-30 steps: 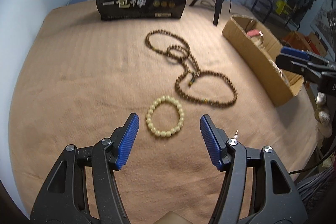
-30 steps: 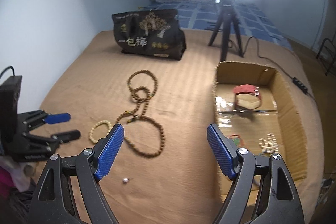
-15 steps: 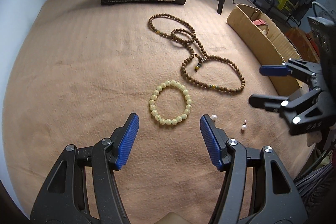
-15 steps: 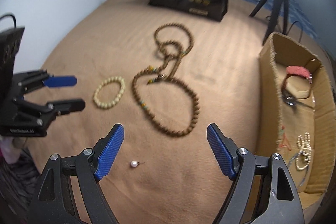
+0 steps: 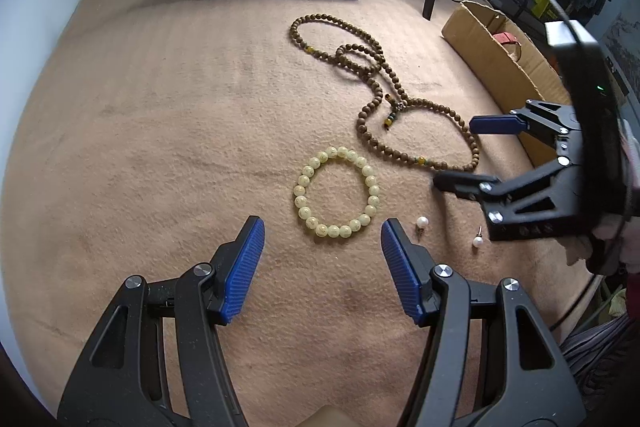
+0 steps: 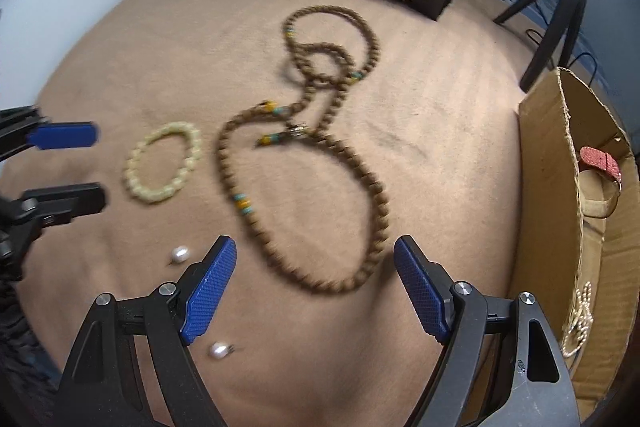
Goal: Organize jewelry
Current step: 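Move the left tool toward the pale bead bracelet while the right tool approaches the brown mala, then close the left tool on the pale bead bracelet while the right tool grasps the brown bead mala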
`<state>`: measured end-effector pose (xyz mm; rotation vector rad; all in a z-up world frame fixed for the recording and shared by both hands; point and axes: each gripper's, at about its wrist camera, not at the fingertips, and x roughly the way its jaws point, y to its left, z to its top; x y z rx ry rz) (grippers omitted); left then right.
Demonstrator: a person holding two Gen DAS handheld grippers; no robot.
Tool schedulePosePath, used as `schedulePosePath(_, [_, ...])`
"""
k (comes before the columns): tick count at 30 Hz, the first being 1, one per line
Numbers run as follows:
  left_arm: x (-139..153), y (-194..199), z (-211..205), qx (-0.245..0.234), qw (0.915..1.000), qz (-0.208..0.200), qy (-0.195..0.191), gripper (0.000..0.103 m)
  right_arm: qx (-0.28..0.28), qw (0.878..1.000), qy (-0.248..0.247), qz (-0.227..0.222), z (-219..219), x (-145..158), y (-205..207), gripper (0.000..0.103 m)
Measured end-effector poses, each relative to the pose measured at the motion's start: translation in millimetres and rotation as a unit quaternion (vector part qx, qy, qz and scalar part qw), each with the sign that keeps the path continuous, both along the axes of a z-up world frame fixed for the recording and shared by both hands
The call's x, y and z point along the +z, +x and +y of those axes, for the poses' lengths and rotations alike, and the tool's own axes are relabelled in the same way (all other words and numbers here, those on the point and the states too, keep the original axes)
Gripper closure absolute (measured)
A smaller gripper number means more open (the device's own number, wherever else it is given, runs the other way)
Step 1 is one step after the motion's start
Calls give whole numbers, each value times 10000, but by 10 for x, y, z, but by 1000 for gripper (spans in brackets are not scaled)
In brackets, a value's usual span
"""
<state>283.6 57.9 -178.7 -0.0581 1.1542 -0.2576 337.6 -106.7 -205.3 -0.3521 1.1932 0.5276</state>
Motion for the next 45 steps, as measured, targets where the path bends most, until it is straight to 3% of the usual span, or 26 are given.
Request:
schedulePosePath(10, [-36, 91, -11, 26, 9998, 104, -136, 41, -437, 9988, 198, -110, 98, -80, 408, 22])
schedulePosePath(24, [-81, 140, 28, 126, 9994, 152, -289, 41, -137, 9989, 369, -262, 528, -89, 901, 22])
schedulePosePath(26, [-78, 153, 33, 152, 9993, 146, -309, 47, -31, 9992, 289, -262, 585, -154, 1028, 22])
schedulePosePath(33, [-152, 223, -9, 166, 9996, 150, -184, 55, -18, 9994, 262, -217, 726, -182, 1211, 21])
schedulePosePath(40, [-293, 251, -73, 192, 9997, 86, 137, 81, -120, 9990, 304, -304, 779, -198, 1406, 22])
schedulePosePath(41, [-296, 257, -74, 207, 9996, 58, 170, 88, -116, 9990, 298, -318, 849, -216, 1491, 24])
schedulePosePath(42, [-299, 267, -72, 239, 9995, 32, 199, 92, -93, 9988, 335, -331, 861, -213, 1505, 32])
schedulePosePath(44, [-303, 278, -62, 283, 9994, 18, 173, 96, -74, 9984, 439, -349, 876, -184, 1507, 55])
schedulePosePath(45, [-302, 283, -55, 300, 9994, 9, 159, 96, -96, 9981, 507, -329, 876, -166, 1515, 72])
